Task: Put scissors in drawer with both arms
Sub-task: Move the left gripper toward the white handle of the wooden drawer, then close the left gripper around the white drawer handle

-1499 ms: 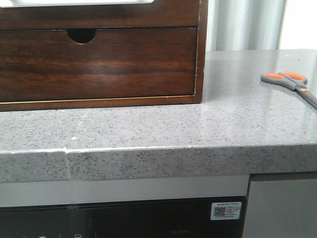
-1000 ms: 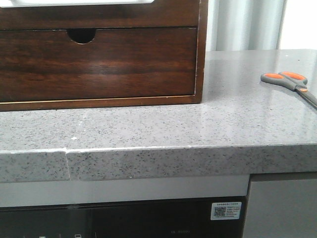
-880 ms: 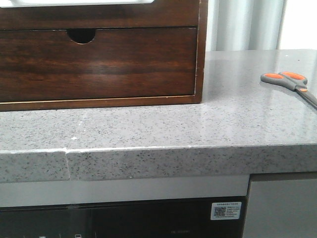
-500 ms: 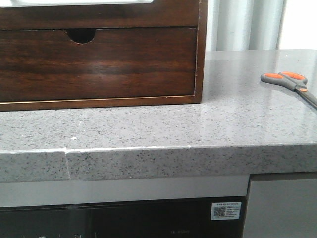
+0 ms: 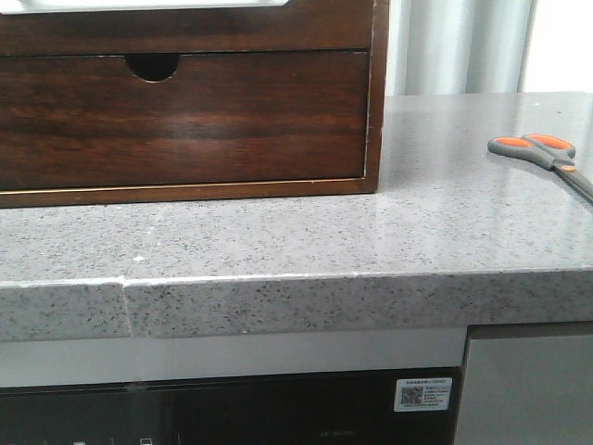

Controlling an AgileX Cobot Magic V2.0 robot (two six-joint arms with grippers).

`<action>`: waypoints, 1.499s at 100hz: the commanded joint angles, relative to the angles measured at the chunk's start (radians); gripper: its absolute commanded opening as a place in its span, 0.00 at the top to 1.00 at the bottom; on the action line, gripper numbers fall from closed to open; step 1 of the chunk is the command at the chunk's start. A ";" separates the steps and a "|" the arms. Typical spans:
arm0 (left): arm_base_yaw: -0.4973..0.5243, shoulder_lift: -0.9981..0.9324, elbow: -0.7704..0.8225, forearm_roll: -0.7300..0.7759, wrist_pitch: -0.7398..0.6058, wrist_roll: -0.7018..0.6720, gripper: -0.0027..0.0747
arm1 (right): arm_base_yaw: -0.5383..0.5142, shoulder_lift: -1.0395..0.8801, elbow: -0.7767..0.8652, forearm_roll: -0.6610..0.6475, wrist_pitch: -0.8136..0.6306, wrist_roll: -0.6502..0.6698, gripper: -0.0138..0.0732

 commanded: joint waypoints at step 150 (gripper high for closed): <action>-0.009 0.201 -0.286 -0.090 -0.163 -0.009 0.88 | -0.006 0.364 -0.401 0.242 0.031 0.001 0.95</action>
